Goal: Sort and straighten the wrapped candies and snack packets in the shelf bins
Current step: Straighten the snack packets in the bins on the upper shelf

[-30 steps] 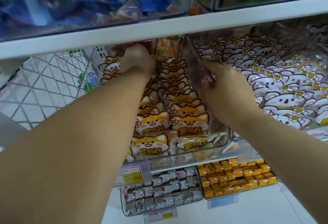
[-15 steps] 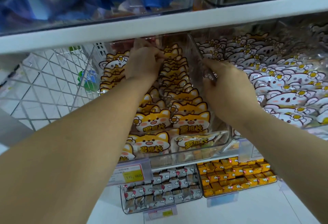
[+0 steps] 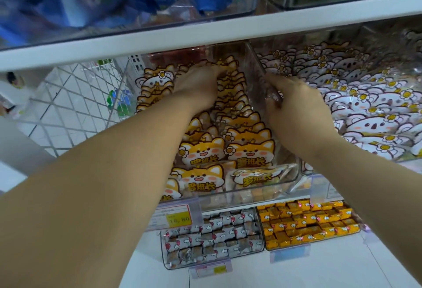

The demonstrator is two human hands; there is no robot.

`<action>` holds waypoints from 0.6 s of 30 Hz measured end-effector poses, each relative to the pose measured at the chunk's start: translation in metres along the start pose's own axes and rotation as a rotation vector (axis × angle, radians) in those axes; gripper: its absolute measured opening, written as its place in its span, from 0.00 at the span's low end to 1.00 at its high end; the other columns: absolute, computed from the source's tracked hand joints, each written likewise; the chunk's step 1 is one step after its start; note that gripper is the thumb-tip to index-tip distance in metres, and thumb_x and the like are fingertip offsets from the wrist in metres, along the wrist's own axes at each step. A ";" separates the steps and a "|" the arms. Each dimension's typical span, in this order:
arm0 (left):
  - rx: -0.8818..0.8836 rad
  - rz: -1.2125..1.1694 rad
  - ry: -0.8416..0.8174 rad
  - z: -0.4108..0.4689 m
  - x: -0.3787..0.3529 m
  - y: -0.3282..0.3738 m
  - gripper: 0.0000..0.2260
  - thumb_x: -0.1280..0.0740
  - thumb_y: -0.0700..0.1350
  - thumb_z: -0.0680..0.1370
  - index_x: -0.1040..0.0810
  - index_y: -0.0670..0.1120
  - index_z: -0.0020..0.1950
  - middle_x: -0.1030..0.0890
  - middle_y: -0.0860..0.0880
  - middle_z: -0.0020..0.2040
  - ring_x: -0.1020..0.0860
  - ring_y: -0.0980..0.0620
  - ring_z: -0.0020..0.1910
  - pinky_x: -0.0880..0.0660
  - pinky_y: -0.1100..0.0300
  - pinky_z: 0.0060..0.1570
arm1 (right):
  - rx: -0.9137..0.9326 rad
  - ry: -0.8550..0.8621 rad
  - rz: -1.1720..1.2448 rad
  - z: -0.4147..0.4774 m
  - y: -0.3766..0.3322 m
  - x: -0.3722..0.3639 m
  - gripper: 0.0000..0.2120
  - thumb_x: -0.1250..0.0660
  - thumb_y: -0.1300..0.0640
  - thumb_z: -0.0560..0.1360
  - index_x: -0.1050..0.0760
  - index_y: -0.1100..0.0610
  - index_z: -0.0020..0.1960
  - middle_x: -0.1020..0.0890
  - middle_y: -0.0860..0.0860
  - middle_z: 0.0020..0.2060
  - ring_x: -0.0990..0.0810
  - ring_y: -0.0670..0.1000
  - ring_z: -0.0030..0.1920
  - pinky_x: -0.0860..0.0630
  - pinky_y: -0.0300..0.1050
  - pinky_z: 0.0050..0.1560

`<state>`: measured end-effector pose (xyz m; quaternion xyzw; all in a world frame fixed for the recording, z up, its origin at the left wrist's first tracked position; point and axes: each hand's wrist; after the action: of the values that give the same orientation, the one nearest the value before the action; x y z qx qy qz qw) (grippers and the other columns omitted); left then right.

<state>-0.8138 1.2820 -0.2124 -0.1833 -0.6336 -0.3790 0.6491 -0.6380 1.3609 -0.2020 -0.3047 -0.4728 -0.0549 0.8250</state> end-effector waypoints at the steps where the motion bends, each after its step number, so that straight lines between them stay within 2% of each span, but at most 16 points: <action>1: 0.015 -0.043 0.020 -0.003 0.001 0.003 0.26 0.46 0.33 0.78 0.36 0.55 0.73 0.37 0.49 0.75 0.38 0.48 0.72 0.37 0.50 0.69 | -0.001 -0.002 -0.005 0.000 0.000 0.001 0.20 0.42 0.59 0.78 0.31 0.51 0.69 0.25 0.57 0.60 0.26 0.61 0.57 0.29 0.47 0.47; 4: 0.082 -0.168 0.120 -0.021 0.004 0.020 0.25 0.45 0.33 0.78 0.36 0.51 0.73 0.35 0.49 0.73 0.35 0.48 0.71 0.37 0.50 0.69 | 0.008 -0.029 0.014 -0.001 -0.001 0.005 0.19 0.41 0.59 0.77 0.30 0.52 0.67 0.24 0.58 0.59 0.25 0.61 0.55 0.28 0.48 0.47; 7: 0.004 -0.241 0.165 -0.042 0.005 0.044 0.20 0.43 0.36 0.78 0.29 0.50 0.69 0.28 0.48 0.69 0.31 0.48 0.67 0.34 0.52 0.67 | 0.032 -0.103 0.118 0.000 0.005 0.015 0.15 0.39 0.57 0.77 0.26 0.52 0.63 0.20 0.55 0.53 0.23 0.57 0.48 0.31 0.43 0.41; 9: -0.022 -0.297 0.217 -0.054 0.009 0.062 0.17 0.42 0.38 0.79 0.25 0.50 0.65 0.25 0.48 0.65 0.28 0.49 0.64 0.31 0.55 0.64 | 0.053 -0.129 0.197 -0.003 0.009 0.026 0.13 0.37 0.55 0.76 0.23 0.51 0.59 0.18 0.53 0.50 0.22 0.54 0.46 0.27 0.44 0.42; 11: -0.046 -0.360 0.289 -0.065 0.014 0.079 0.15 0.41 0.39 0.79 0.23 0.50 0.62 0.22 0.50 0.61 0.25 0.51 0.60 0.30 0.61 0.59 | 0.081 -0.105 0.199 -0.008 0.019 0.037 0.13 0.36 0.55 0.75 0.22 0.51 0.59 0.18 0.52 0.51 0.21 0.55 0.49 0.24 0.48 0.48; 15: -0.082 -0.447 0.294 -0.073 0.015 0.117 0.12 0.41 0.39 0.80 0.20 0.49 0.57 0.20 0.55 0.51 0.24 0.59 0.46 0.33 0.75 0.43 | 0.085 -0.068 0.143 -0.010 0.058 0.068 0.14 0.36 0.56 0.76 0.23 0.51 0.61 0.19 0.49 0.54 0.21 0.52 0.52 0.30 0.40 0.47; 16: -0.088 -0.449 0.281 -0.071 0.014 0.128 0.12 0.41 0.39 0.80 0.20 0.49 0.56 0.21 0.56 0.49 0.26 0.61 0.42 0.35 0.76 0.40 | 0.073 -0.057 0.121 -0.009 0.071 0.077 0.14 0.36 0.56 0.76 0.23 0.51 0.61 0.19 0.49 0.55 0.21 0.52 0.52 0.30 0.40 0.48; 18: -0.094 -0.438 0.263 -0.066 0.007 0.149 0.12 0.41 0.40 0.80 0.20 0.52 0.54 0.22 0.58 0.49 0.28 0.63 0.41 0.34 0.72 0.39 | 0.046 -0.031 0.068 -0.006 0.099 0.093 0.14 0.36 0.56 0.76 0.23 0.51 0.61 0.18 0.50 0.54 0.23 0.51 0.49 0.31 0.41 0.48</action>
<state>-0.6617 1.3294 -0.1781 -0.0208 -0.5499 -0.5601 0.6193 -0.5449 1.4560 -0.1736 -0.3021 -0.4761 -0.0113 0.8258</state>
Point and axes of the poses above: each hand's wrist, its own z-axis towards the middle knuckle, its own x-axis out of the back of the hand, y = z × x
